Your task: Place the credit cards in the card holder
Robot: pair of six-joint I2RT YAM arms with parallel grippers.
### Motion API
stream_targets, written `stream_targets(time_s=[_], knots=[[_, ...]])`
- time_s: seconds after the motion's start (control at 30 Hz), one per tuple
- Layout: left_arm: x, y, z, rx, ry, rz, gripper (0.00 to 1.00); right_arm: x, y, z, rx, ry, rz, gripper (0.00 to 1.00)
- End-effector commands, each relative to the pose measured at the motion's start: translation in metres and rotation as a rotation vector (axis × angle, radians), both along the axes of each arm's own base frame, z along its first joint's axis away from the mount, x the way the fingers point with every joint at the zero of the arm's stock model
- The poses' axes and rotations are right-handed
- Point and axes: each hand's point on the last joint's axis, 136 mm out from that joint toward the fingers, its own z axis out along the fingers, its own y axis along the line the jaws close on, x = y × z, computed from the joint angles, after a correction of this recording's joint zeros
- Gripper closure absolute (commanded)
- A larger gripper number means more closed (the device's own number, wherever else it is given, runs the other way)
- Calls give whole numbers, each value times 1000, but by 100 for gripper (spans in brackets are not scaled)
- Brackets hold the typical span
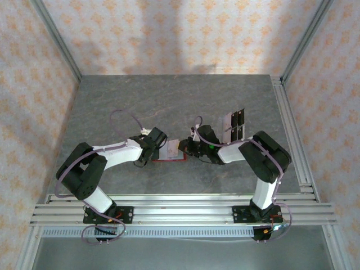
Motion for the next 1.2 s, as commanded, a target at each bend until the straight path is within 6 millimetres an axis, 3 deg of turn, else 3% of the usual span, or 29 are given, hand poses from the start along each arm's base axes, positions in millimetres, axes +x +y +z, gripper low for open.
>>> stream_targets(time_s=[0.0,1.17], knots=[[-7,10,-7,55,14,10,40,-1,8,2,33,-10,18,100],[-7,7,-8,37,13,11,40,-6,39,-23,3,63,95,100]])
